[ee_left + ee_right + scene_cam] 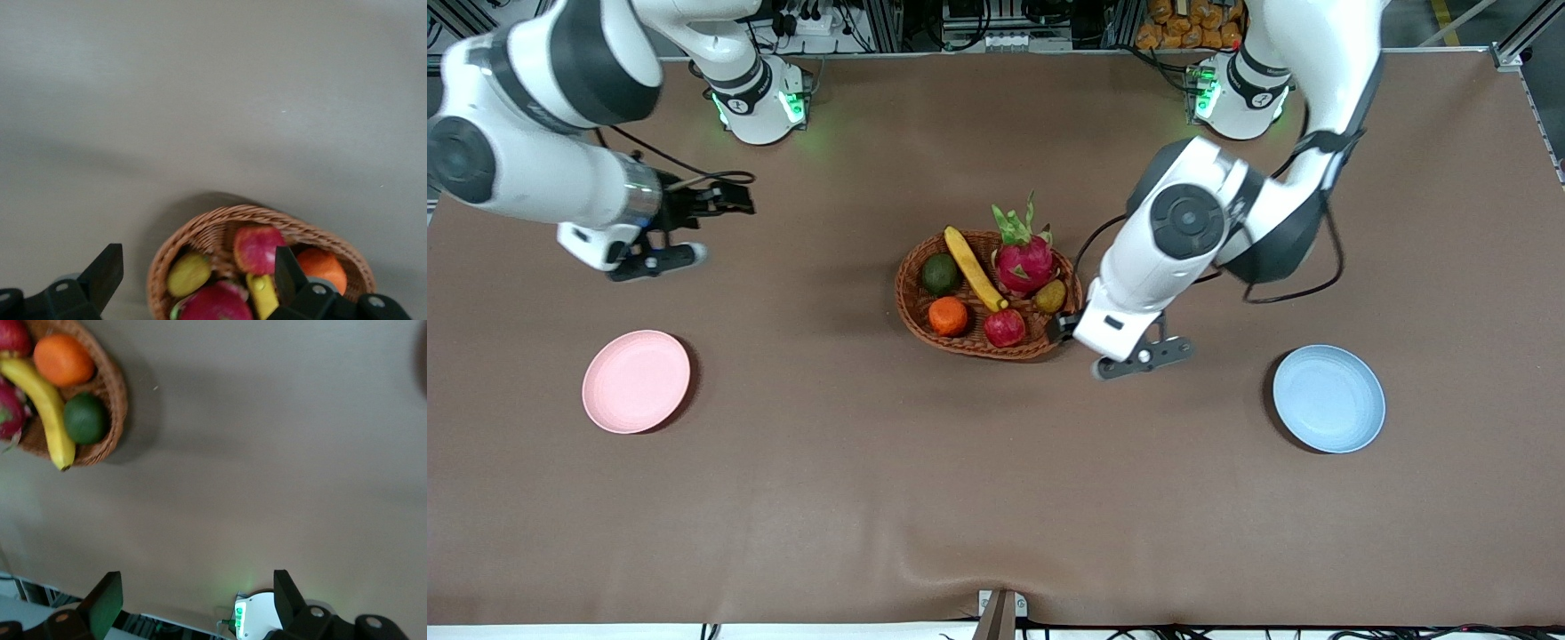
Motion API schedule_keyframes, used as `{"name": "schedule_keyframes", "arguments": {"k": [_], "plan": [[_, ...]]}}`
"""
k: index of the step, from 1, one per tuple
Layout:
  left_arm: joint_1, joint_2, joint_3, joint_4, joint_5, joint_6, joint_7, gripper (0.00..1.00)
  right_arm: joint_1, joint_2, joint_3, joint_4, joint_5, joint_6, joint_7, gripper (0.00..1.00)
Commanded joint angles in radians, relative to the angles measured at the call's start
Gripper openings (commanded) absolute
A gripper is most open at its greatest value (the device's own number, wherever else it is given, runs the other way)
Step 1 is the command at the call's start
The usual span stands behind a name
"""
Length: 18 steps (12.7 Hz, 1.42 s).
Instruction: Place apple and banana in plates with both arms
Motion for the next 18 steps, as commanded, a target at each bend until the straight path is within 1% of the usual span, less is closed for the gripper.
{"name": "schedule_keyframes", "arguments": {"k": [1,3,4,5,7,10,11,13,15,18], "plan": [[-0.053,0.08,0.008,0.047,-0.006,0.074,-0.074,1.0,0.003,0.024,0.067,-0.005,0.061,-0.009,0.011,1.0],[-0.096,0.136,0.013,0.048,-0.005,0.172,-0.134,1.0,0.007,0.074,0.079,-0.005,0.15,0.003,0.008,1.0],[-0.118,0.159,0.016,0.048,-0.005,0.197,-0.156,1.0,0.012,0.097,0.098,-0.004,0.186,0.03,0.008,1.0],[-0.134,0.176,0.016,0.048,-0.002,0.204,-0.165,1.0,0.024,0.117,0.113,-0.005,0.2,0.079,0.01,1.0],[-0.147,0.201,0.016,0.043,0.003,0.204,-0.164,1.0,0.05,0.143,0.132,-0.005,0.21,0.144,0.011,1.0],[-0.159,0.207,0.016,0.033,0.006,0.204,-0.15,1.0,0.066,0.168,0.136,-0.01,0.21,0.146,0.008,1.0],[-0.161,0.218,0.016,0.034,0.006,0.204,-0.15,1.0,0.066,0.168,0.147,-0.028,0.21,0.147,0.008,1.0],[-0.171,0.248,0.016,0.034,0.006,0.205,-0.153,1.0,0.066,0.171,0.19,-0.085,0.21,0.173,0.008,1.0],[-0.187,0.275,0.016,0.04,0.004,0.211,-0.153,1.0,0.066,0.171,0.233,-0.154,0.21,0.244,0.01,1.0],[-0.208,0.275,0.016,0.037,0.003,0.217,-0.153,1.0,0.09,0.174,0.225,-0.172,0.21,0.323,0.01,1.0]]}}
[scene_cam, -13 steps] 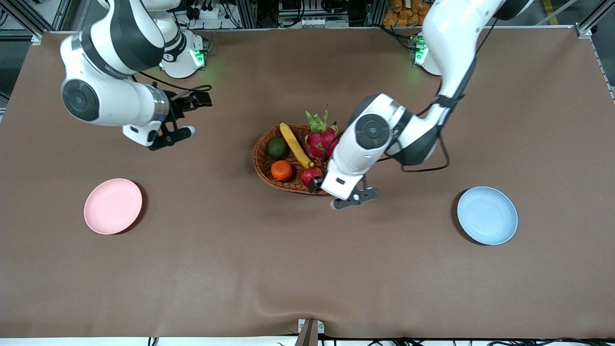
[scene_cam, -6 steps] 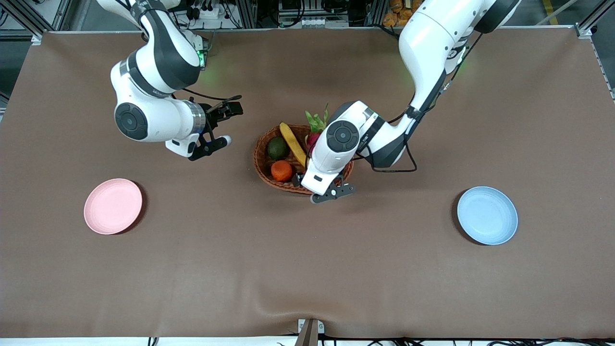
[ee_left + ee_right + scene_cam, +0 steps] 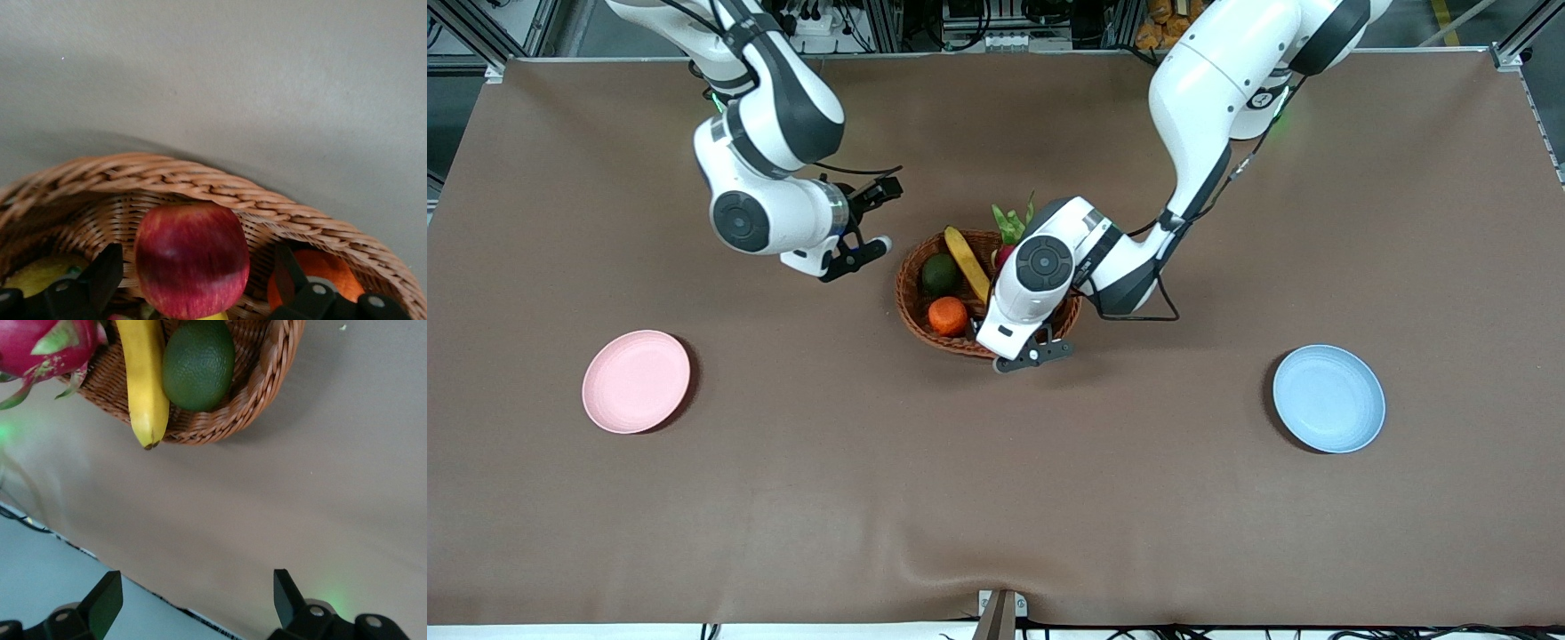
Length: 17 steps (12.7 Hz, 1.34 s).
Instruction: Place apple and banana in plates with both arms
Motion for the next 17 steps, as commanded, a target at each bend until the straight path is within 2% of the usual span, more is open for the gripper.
{"name": "schedule_keyframes", "arguments": {"k": [1,4,5,7,8,9,10,11,13,14,16,17], "plan": [[-0.023,0.004,0.01,0.02,0.006,0.0,-0.001,1.0,0.01,-0.008,-0.009,-0.012,0.022,0.052,0.004,1.0],[-0.038,0.024,0.01,0.022,0.007,0.0,0.004,1.0,-0.023,0.004,-0.014,-0.007,0.022,0.075,-0.008,1.0],[-0.039,0.025,0.01,0.022,0.009,0.0,0.007,0.97,-0.02,0.006,-0.012,-0.009,0.022,0.086,-0.008,1.0],[-0.039,0.027,0.012,0.017,0.038,0.0,0.007,0.89,-0.01,0.001,-0.011,-0.01,0.021,0.087,-0.008,1.0],[-0.037,0.027,0.012,0.013,0.044,-0.002,0.007,0.8,-0.009,0.0,-0.011,-0.012,0.021,0.087,-0.01,1.0],[-0.032,0.027,0.012,0.011,0.044,-0.002,0.007,0.59,-0.009,0.0,-0.011,-0.012,0.019,0.089,-0.013,1.0],[-0.028,0.025,0.012,0.014,0.044,-0.002,0.007,0.22,-0.009,-0.002,-0.011,-0.012,0.018,0.089,-0.015,1.0],[-0.028,0.024,0.012,0.016,0.044,-0.002,0.001,0.0,-0.009,-0.003,-0.011,-0.012,0.016,0.097,-0.028,1.0],[-0.023,-0.011,0.012,0.017,0.043,-0.032,-0.014,0.0,-0.01,-0.009,-0.011,-0.012,0.016,0.113,-0.066,1.0],[-0.016,-0.05,0.01,0.019,0.043,-0.096,-0.021,0.0,-0.013,-0.016,-0.011,-0.012,0.014,0.13,-0.103,1.0],[0.007,-0.181,0.02,0.019,0.043,-0.204,-0.051,0.0,-0.017,-0.029,-0.012,-0.01,0.013,0.202,-0.203,1.0],[0.052,-0.241,0.02,0.019,0.043,-0.256,-0.045,0.0,-0.015,-0.028,-0.012,-0.01,0.013,0.219,-0.235,1.0]]}}
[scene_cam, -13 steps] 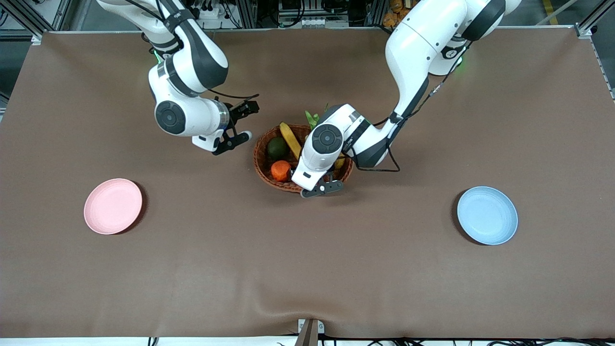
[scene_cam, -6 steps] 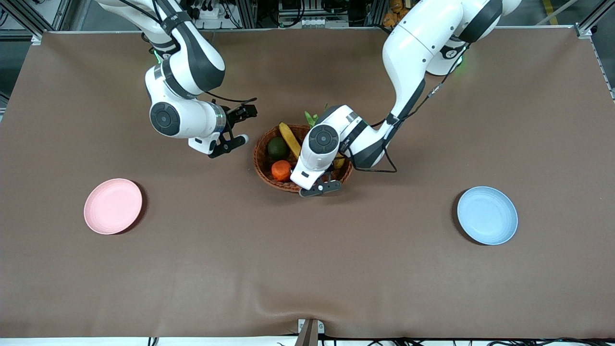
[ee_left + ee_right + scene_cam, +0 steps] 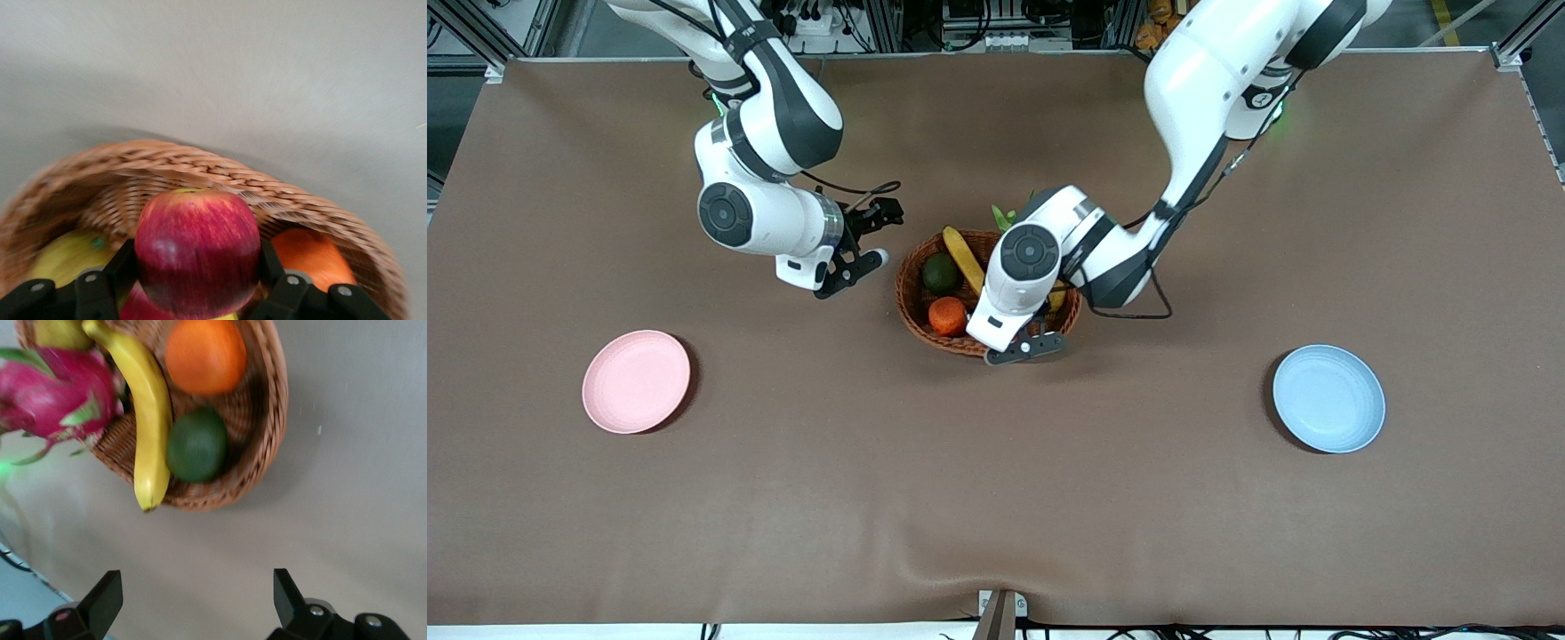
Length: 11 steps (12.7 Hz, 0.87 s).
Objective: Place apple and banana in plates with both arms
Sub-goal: 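Carry the apple to the blue plate while the right gripper reaches the banana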
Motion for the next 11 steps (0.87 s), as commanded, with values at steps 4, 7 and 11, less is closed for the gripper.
{"name": "schedule_keyframes", "arguments": {"k": [4,7,11], "plan": [[0.286,-0.277,0.005,-0.039,0.019,-0.295,0.15,0.0,0.079,-0.02,0.008,-0.007,0.01,0.061,-0.06,1.0],[0.504,-0.273,0.003,-0.047,0.019,-0.352,0.452,0.0,0.127,0.019,0.008,-0.002,0.011,0.139,0.106,1.0],[0.779,-0.143,0.005,-0.08,0.021,-0.261,0.932,0.0,0.183,0.089,0.008,-0.004,0.01,0.219,0.264,1.0]]}}
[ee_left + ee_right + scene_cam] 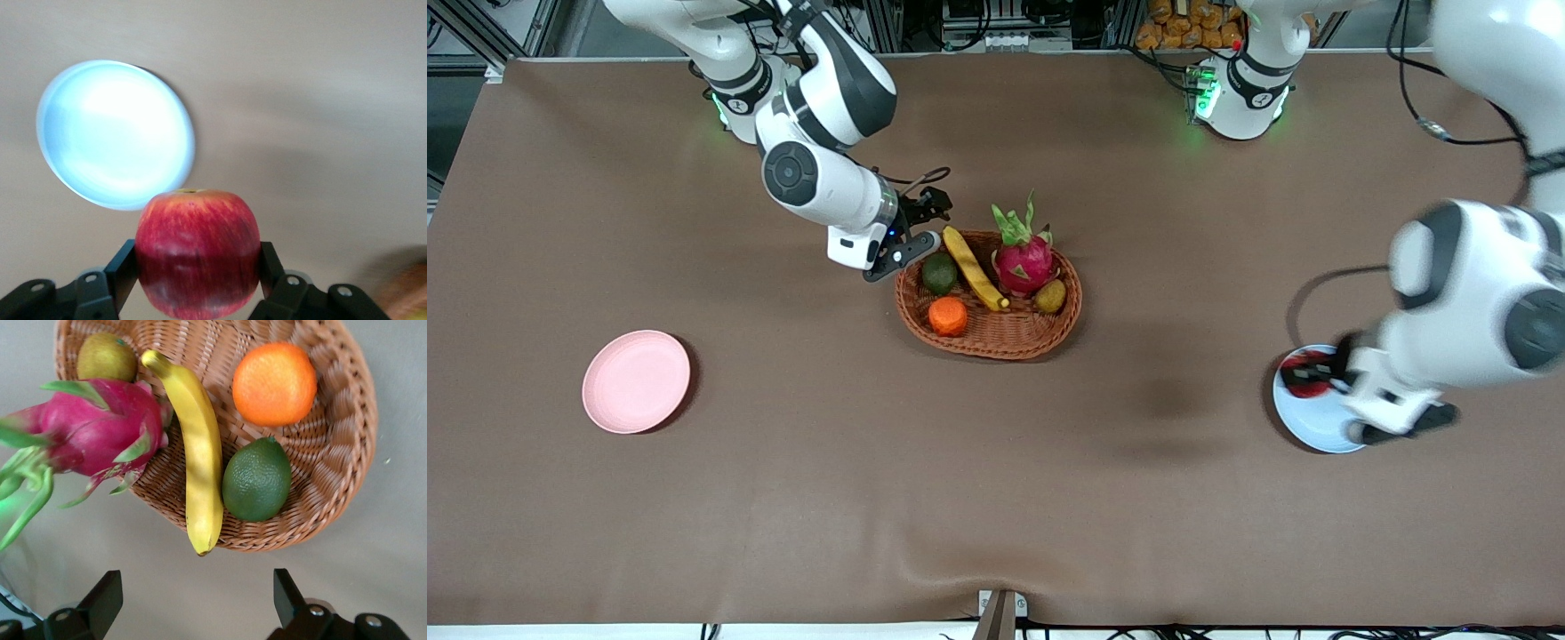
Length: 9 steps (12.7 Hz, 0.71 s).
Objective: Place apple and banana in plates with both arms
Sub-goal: 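Carry the apple to the blue plate while the right gripper reaches the banana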
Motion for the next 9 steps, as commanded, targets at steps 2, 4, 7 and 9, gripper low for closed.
{"name": "schedule_keyframes", "arguments": {"k": [2,4,7,9], "plan": [[0.172,0.131,-0.021,-0.013,0.007,0.116,0.289,0.0,0.03,0.073,-0.004,0.001,0.011,0.073,0.051,1.0],[0.205,0.184,-0.021,-0.013,0.005,0.185,0.351,0.0,0.049,0.101,-0.003,0.003,0.01,0.076,0.097,1.0],[0.206,0.237,-0.021,-0.011,-0.009,0.233,0.356,0.0,0.068,0.135,-0.004,0.003,0.01,0.079,0.125,0.86],[0.205,0.249,-0.021,-0.01,-0.033,0.234,0.351,0.38,0.074,0.151,-0.004,0.003,0.01,0.079,0.148,0.82]]}}
